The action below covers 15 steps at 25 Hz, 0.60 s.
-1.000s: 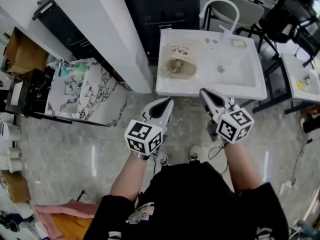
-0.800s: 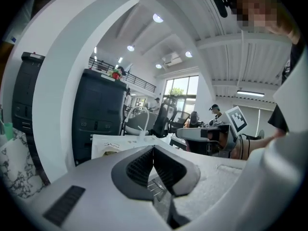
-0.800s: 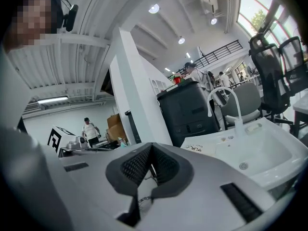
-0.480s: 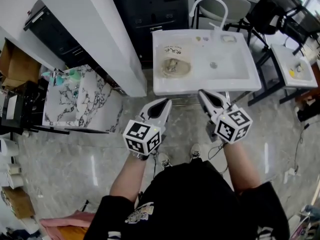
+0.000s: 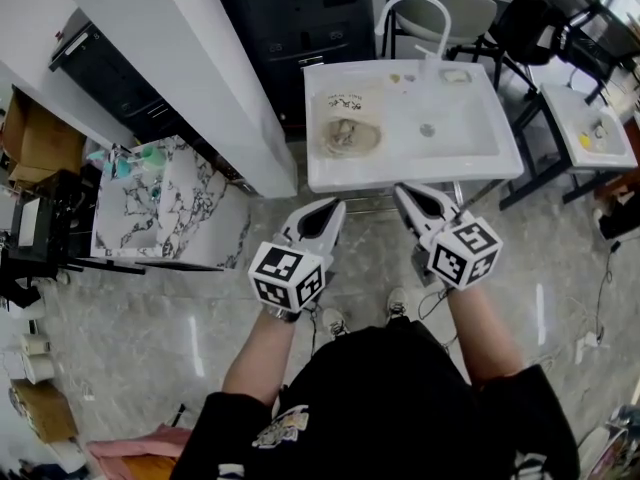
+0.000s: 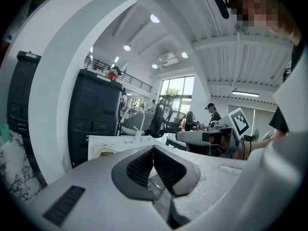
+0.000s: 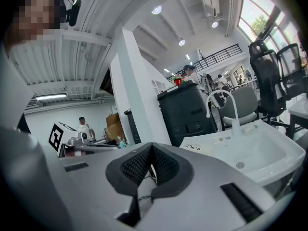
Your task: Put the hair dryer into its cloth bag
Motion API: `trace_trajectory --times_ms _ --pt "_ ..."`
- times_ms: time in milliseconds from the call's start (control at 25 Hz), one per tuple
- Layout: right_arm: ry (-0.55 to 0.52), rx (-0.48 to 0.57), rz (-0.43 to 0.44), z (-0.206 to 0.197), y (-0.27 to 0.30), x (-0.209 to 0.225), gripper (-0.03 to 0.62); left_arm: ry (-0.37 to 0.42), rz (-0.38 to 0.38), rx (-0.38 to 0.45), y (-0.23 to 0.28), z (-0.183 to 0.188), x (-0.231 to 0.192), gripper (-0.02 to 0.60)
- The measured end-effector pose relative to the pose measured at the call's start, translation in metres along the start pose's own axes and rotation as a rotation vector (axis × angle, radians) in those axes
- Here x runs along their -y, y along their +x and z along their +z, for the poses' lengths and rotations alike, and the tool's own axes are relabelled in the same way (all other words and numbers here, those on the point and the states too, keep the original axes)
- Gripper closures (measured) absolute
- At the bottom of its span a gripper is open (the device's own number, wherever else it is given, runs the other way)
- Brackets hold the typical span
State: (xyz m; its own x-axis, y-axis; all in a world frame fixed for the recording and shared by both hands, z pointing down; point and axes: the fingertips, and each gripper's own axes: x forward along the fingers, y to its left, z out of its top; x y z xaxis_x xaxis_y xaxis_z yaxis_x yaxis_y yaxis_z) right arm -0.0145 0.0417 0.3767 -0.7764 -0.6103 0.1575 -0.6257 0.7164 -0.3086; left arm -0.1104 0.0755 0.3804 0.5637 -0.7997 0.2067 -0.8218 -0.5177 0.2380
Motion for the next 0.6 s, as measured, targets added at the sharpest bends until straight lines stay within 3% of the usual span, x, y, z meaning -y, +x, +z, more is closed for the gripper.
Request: trace_trajectory --times_ms 600 --pt "-0.001 -0.004 0.010 -0.0005 0.0040 0.0068 0.599 -0.009 0.015 0.005 0.0044 -0.0008 -0.0019 0.577"
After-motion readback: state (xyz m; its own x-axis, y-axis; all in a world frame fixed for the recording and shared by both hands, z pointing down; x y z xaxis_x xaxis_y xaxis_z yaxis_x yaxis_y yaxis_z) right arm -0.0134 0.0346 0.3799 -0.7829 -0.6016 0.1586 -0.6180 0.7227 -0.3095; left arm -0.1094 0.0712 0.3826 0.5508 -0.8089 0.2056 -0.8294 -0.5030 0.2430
